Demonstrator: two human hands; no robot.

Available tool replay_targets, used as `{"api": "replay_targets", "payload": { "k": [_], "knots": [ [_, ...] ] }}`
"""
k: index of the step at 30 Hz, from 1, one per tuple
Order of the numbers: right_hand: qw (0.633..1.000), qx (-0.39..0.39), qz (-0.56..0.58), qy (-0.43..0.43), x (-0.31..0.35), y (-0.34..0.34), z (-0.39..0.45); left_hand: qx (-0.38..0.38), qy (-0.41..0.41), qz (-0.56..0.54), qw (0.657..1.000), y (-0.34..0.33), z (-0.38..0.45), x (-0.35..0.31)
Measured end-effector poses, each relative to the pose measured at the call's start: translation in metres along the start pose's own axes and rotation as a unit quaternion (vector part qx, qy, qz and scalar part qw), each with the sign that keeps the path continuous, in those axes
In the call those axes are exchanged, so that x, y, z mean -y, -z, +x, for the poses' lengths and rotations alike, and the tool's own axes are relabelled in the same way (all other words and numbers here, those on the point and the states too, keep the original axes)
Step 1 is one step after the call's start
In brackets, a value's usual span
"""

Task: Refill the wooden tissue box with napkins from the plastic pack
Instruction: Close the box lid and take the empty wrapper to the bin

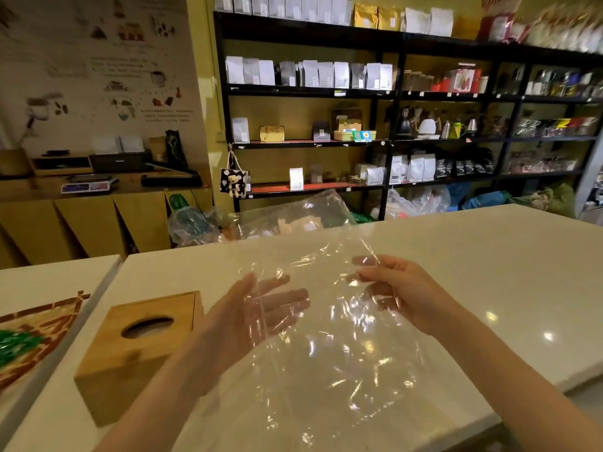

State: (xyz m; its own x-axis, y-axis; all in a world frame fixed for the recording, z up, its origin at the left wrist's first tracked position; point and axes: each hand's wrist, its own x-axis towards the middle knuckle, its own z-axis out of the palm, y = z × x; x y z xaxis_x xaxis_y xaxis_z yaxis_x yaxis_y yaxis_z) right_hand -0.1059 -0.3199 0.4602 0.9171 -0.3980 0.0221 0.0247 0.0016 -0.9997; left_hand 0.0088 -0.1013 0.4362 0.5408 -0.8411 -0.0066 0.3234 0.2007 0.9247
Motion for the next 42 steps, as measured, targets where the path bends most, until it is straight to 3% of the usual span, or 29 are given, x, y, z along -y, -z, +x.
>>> {"api": "replay_targets", "payload": {
  "k": [8, 16, 26, 34, 37, 42],
  "knots": [
    [0.994, -0.064, 0.031, -0.077, -0.033, 0.0, -0.003, -0.094, 0.011, 0.063, 0.994, 0.007, -0.003, 0.002],
    [0.994, -0.088, 0.027, -0.055, -0.046, -0.006, -0.011, -0.161, -0.011, 0.139, 0.977, 0.006, -0.004, 0.01],
    [0.996, -0.058, 0.053, -0.036, -0.047, -0.003, -0.025, -0.144, 0.025, 0.145, 0.979, 0.012, -0.016, 0.013],
    [0.997, -0.054, 0.046, 0.025, -0.047, -0.005, -0.04, -0.21, -0.026, 0.085, 0.974, 0.002, -0.027, 0.018],
    [0.999, -0.006, 0.027, 0.04, -0.043, -0.002, -0.051, -0.242, -0.065, 0.148, 0.957, -0.008, -0.034, 0.016],
    [0.995, 0.016, -0.074, 0.062, -0.04, 0.008, -0.071, -0.229, -0.079, 0.214, 0.946, -0.024, -0.047, 0.013]
  ]
}}
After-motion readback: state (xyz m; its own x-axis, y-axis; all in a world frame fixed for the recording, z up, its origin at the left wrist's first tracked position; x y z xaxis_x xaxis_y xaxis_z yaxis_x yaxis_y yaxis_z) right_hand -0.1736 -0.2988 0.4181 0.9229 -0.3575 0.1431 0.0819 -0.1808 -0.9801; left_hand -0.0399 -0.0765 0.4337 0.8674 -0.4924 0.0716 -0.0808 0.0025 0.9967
